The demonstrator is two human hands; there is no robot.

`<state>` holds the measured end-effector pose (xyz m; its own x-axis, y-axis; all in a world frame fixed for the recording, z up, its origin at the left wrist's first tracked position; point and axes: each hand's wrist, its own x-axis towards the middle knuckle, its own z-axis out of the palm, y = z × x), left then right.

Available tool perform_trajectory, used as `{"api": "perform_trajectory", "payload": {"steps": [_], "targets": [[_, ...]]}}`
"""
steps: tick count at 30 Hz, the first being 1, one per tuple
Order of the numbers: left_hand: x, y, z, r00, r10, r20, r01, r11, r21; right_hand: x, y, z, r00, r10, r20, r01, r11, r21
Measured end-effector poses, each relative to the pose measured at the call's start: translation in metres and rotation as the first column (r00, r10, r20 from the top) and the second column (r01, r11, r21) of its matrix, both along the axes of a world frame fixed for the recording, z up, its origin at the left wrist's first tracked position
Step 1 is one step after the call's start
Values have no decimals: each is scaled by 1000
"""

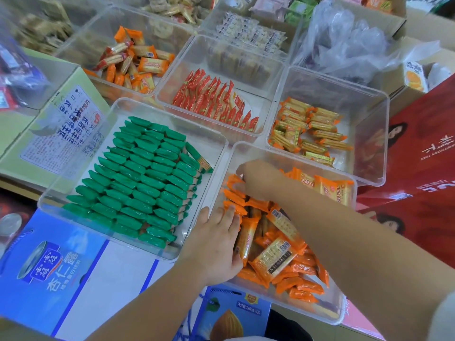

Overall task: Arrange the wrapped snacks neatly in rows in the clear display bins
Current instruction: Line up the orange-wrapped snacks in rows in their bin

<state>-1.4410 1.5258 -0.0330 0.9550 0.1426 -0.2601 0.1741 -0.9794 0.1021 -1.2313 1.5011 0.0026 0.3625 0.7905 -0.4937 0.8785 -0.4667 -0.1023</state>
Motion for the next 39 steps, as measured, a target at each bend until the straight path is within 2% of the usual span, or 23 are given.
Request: {"api": "perform_trajectory", "payload": {"steps": [2,4,7,10,13,19,23,26,29,33,36,39], "targets": [[0,0,0,1000,-1,3,1,1000,4,0,-5,-6,992,-50,-116,52,998,22],[-1,0,0,1000,0,0,0,1000,3,4,-12,-7,990,-68,-126,75,996,50],[-1,0,0,1000,4,-8,-4,1000,-3,3,-30,-4,998,7,59,-7,1000,3],[-1,0,-1,1000,5,-10,-5,1000,-2,-7,-47,-10,960,114,256,-93,991,-95],[0,0,-1,1000,4,-7,-4,1000,-5,-13,-52,-13,948,125,293,-82,985,-155],[0,0,0,1000,6,-12,-6,1000,-12,-10,-44,2,942,93,322,-96,995,-6],[0,0,0,1000,3,-12,-3,1000,-3,1,-44,20,914,3,406,-84,980,182],[0,0,1,1000,4,-4,-4,1000,-8,6,-37,26,941,-95,324,8,965,261],[0,0,1,1000,6,1,-6,1000,-16,7,-21,18,975,-128,184,97,981,168],[-1,0,1,1000,7,-1,-7,1000,-21,1,-5,-5,996,-47,75,45,999,29],[-1,0,0,1000,5,-3,-5,1000,-17,2,-3,-17,997,-22,75,25,999,-46],[-1,0,-2,1000,6,-2,-6,1000,-16,6,-7,-11,999,7,48,-6,999,-35]]}}
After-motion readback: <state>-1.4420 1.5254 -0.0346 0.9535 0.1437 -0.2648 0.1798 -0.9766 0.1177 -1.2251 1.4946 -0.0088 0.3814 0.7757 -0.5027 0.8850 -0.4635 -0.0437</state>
